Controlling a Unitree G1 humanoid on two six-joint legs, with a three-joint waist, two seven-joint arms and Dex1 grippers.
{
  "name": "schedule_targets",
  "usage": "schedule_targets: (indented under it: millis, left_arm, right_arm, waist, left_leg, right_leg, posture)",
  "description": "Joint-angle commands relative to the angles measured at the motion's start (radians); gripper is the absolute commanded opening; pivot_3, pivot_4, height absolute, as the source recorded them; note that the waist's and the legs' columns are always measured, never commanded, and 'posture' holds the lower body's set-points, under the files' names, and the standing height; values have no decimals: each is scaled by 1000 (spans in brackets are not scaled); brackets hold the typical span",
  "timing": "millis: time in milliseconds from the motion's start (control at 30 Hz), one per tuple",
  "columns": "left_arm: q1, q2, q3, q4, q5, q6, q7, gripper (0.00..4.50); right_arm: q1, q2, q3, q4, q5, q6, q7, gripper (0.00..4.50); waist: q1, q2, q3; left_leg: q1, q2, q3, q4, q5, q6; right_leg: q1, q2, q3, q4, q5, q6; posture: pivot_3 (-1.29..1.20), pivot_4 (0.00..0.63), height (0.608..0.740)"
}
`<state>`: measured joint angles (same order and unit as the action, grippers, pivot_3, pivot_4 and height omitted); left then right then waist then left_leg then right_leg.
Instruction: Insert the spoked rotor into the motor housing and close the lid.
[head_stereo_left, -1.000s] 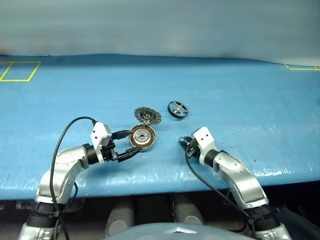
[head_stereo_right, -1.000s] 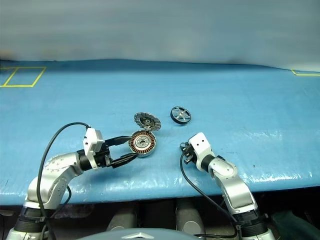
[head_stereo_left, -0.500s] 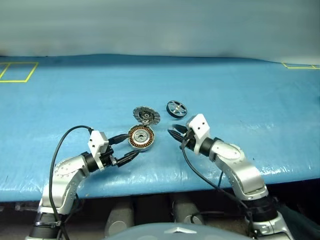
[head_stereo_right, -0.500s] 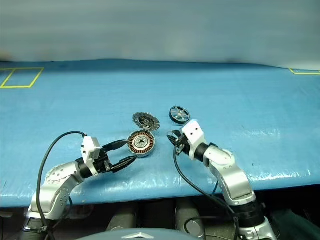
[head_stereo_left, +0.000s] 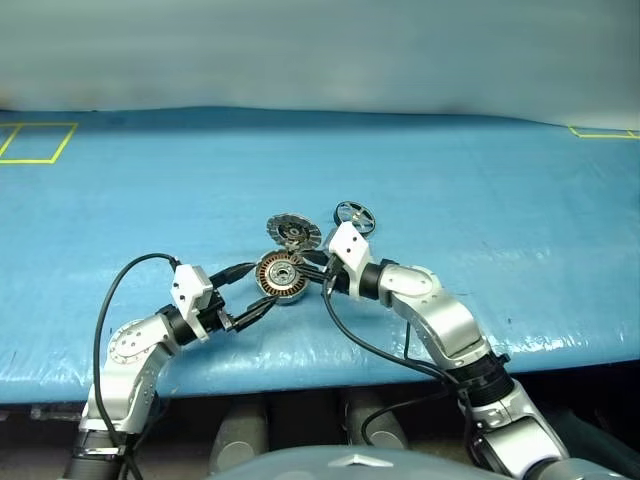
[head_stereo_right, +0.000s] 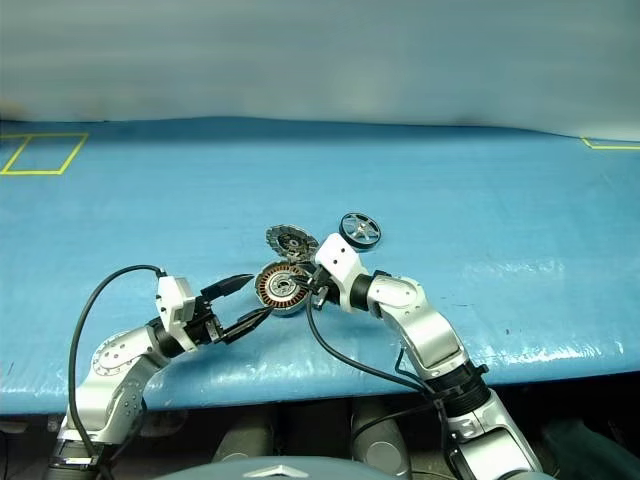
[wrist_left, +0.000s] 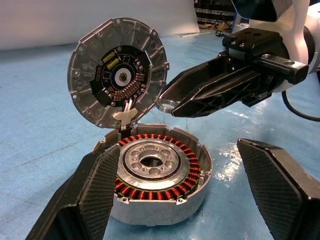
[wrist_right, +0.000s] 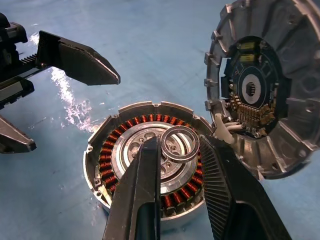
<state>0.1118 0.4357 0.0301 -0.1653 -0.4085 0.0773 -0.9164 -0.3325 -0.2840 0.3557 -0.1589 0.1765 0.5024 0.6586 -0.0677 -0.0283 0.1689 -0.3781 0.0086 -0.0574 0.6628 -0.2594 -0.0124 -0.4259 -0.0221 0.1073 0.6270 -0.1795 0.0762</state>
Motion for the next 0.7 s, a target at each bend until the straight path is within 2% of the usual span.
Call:
schedule_targets:
  millis: [33,700]
  left_arm:
    - [14,11,26,-15,3,-43,5,4088]
    - [32,29,18,-30,11,-43,30,4088]
  right_arm:
    - [-27,22,26,11,-8,-33,21,760]
    - [-63,100,42,174,-36,-86,44,760]
  waist:
    - [0,0,0]
    - [-2,0,0]
  left_leg:
    - [0,0,0,0,0,0]
    - [0,0,0,-1,0,0]
  right_leg:
    - [0,0,0,0,0,0]
    - [-1,0,0,0,0,0]
  posture:
    - [0,150,740]
    - [0,150,740]
